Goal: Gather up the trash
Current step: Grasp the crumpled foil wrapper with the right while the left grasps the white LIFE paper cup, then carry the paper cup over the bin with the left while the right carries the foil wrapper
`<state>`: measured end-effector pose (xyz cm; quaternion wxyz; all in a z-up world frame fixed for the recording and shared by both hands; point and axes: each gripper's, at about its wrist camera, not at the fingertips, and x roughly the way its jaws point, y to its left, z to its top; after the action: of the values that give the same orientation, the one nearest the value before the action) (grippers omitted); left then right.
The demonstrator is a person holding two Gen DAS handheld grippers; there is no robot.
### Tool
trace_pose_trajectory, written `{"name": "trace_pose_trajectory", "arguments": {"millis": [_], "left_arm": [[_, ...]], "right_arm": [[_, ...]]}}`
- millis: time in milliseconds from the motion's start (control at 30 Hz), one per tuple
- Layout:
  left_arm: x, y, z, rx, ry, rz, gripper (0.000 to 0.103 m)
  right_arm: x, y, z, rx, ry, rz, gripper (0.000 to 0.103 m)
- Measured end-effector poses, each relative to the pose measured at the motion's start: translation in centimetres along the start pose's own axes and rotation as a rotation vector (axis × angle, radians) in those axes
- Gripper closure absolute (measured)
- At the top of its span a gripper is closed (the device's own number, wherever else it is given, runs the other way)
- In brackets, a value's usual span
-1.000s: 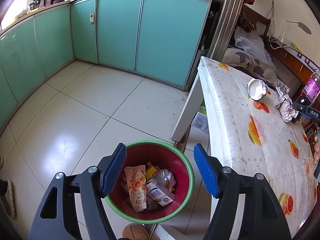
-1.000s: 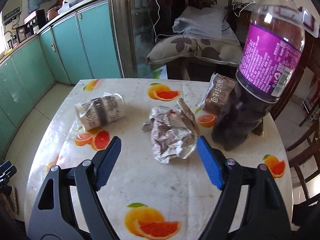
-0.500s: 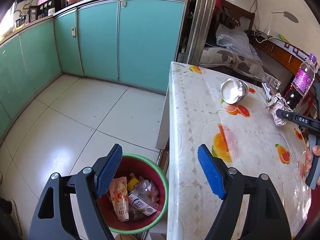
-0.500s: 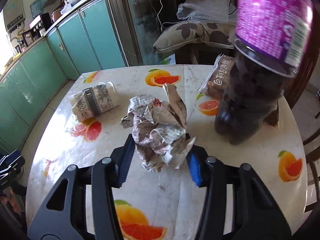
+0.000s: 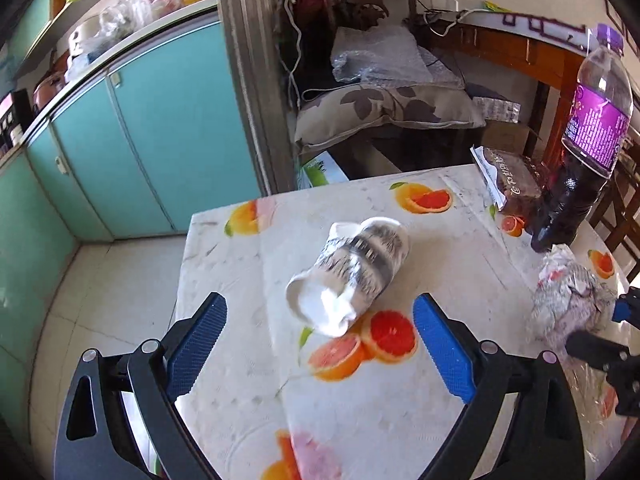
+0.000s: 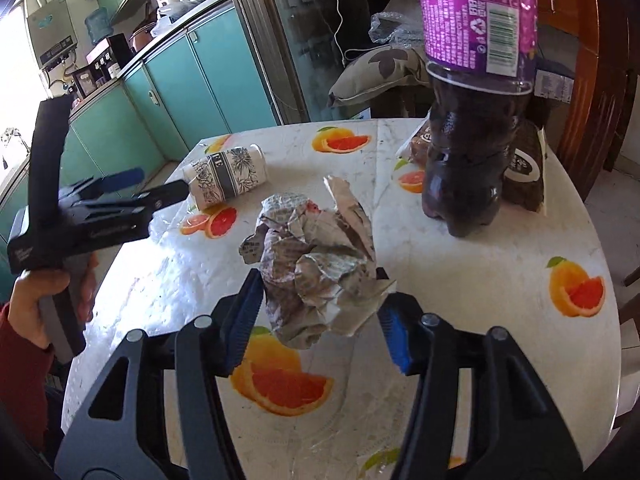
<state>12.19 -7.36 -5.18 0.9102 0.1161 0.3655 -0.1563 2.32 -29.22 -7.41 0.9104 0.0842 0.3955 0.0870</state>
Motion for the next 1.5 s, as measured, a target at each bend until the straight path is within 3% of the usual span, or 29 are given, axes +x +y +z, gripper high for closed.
{"name": "trace_pose_trajectory", "arguments": {"millis": [100, 200, 267, 400, 433, 467, 500, 533, 600, 733, 933, 967, 1033, 1067, 1133, 1300, 1400, 1467, 1500], "left_arm": [[1.3, -1.5, 1.4, 0.049, -0.005, -0.007, 0.013], [3.3, -2.0, 2.2, 0.044, 0.046, -0.005, 0.017], [4.1, -2.0, 2.2, 0.032, 0.074, -0.007, 0.032], [4.0, -1.8, 2.0, 0.003, 0.059, -0.019, 0.066], [3.8, -1.8, 1.9, -0.008, 0.055, -0.013, 0.068], [3.3, -1.7, 1.8, -0.019, 0.042, -0.003, 0.069], [2.8, -1.6, 1.8, -0.027, 0.026, -0.001, 0.077], [2.0, -1.4, 1.6, -0.035, 0.010, -0.002, 0.091], [0.2, -0.9, 1.0, -0.048, -0.019, 0.011, 0.103], [-3.4, 0.2, -0.7, -0.051, -0.037, 0.002, 0.103], [-6.0, 0.8, -2.8, -0.015, 0.003, -0.064, 0.099], [-5.9, 0.8, -3.0, -0.006, 0.014, -0.071, 0.091], [-5.8, 0.8, -2.9, -0.007, -0.007, -0.048, 0.021], [-5.9, 0.9, -2.8, -0.019, -0.032, -0.044, 0.017], [-5.0, 0.8, -2.1, -0.039, -0.035, -0.048, 0.019], [-0.3, 0.2, -0.3, -0.040, 0.037, 0.008, 0.019], [2.2, 0.0, 0.3, -0.065, 0.074, 0.003, 0.022], [3.6, -0.4, 0.2, -0.067, 0.102, 0.009, 0.036], [4.2, -0.7, 0.1, -0.068, 0.119, 0.018, 0.055]], "right_arm": [[-0.2, -1.2, -0.3, 0.039, 0.008, 0.020, 0.049], [-0.6, -1.6, -0.3, 0.057, -0.001, 0.034, 0.049], [-0.9, -1.5, -0.2, 0.058, -0.008, 0.046, 0.049], [-0.8, -1.1, -0.4, 0.047, -0.001, 0.061, 0.049], [-0.7, -1.0, -0.5, 0.045, 0.002, 0.065, 0.049], [-0.7, -0.8, -0.5, 0.044, 0.003, 0.068, 0.049], [-0.6, -0.7, -0.5, 0.044, 0.004, 0.072, 0.049], [-0.6, -0.6, -0.5, 0.044, 0.005, 0.076, 0.049], [-0.6, -0.2, -0.6, 0.040, 0.005, 0.081, 0.049], [-0.6, 0.9, -0.7, 0.013, 0.004, 0.079, 0.049], [-0.4, 2.1, -1.0, 0.002, 0.016, 0.099, 0.049], [-0.3, 2.2, -1.0, 0.001, 0.016, 0.097, 0.049], [-0.3, 2.2, -0.9, 0.003, 0.015, 0.092, 0.049], [-0.2, 2.1, -0.9, 0.009, 0.015, 0.093, 0.049], [-0.3, 1.7, -0.8, 0.024, 0.011, 0.094, 0.049], [-0.6, 0.6, -0.5, 0.050, -0.006, 0.077, 0.049], [-0.7, -0.1, -0.4, 0.070, -0.011, 0.069, 0.049], [-0.8, -0.5, -0.4, 0.077, -0.017, 0.064, 0.049], [-0.8, -0.6, -0.4, 0.079, -0.017, 0.065, 0.049]]}}
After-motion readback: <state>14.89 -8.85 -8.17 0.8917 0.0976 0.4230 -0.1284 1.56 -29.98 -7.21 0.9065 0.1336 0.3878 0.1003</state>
